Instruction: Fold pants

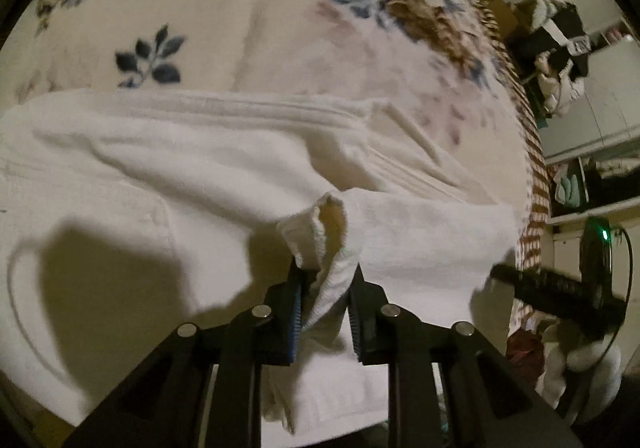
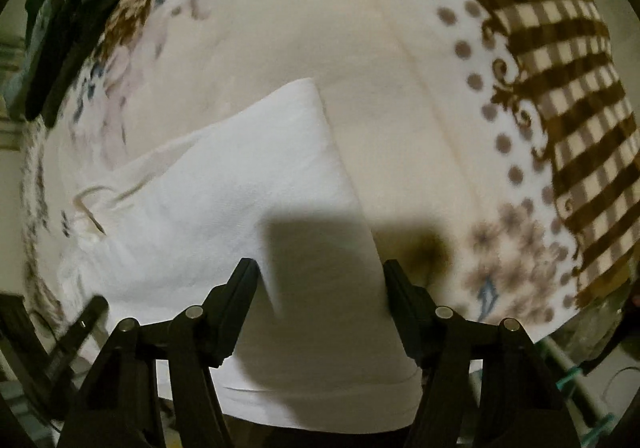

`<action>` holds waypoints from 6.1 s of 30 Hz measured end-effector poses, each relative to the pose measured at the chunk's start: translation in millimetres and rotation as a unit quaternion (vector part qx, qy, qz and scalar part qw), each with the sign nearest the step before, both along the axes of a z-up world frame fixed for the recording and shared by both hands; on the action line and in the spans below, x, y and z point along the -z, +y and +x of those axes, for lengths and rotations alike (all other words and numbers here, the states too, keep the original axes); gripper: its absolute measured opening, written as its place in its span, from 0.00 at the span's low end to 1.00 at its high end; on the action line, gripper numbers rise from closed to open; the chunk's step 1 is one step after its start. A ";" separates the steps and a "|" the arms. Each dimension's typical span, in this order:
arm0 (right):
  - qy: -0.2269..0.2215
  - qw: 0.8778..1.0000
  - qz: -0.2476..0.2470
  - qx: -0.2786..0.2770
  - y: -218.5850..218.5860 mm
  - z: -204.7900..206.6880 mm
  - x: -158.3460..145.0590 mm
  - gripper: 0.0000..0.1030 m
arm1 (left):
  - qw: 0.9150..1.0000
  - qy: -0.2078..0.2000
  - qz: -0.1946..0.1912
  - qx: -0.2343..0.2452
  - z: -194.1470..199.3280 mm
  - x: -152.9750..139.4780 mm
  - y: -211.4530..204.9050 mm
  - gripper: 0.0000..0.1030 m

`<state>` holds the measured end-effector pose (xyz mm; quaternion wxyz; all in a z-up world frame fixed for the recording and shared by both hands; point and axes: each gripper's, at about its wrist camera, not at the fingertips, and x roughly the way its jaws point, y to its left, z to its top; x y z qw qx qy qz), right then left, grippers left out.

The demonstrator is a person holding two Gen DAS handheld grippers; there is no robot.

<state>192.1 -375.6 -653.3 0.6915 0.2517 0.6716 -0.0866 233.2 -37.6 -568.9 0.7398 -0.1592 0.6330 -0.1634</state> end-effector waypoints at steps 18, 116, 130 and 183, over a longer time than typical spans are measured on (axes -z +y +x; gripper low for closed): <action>-0.029 0.980 -0.147 -0.130 185.8 -24.2 -85.2 0.96 | 0.981 0.009 0.041 -0.191 -62.3 -60.3 115.6 0.84; -0.012 0.996 -0.089 0.028 -72.2 -85.4 -85.8 0.96 | 0.985 -0.088 -0.135 0.065 -56.4 -105.8 -168.4 0.19; -0.068 0.993 0.078 -0.050 0.6 18.8 -10.0 0.94 | 0.981 -0.057 0.176 -0.066 -18.1 -63.4 -2.1 0.95; -0.087 0.989 0.072 0.097 -150.5 -58.2 -26.5 0.64 | 0.999 -0.003 0.000 -0.053 49.7 -6.8 -66.5 0.86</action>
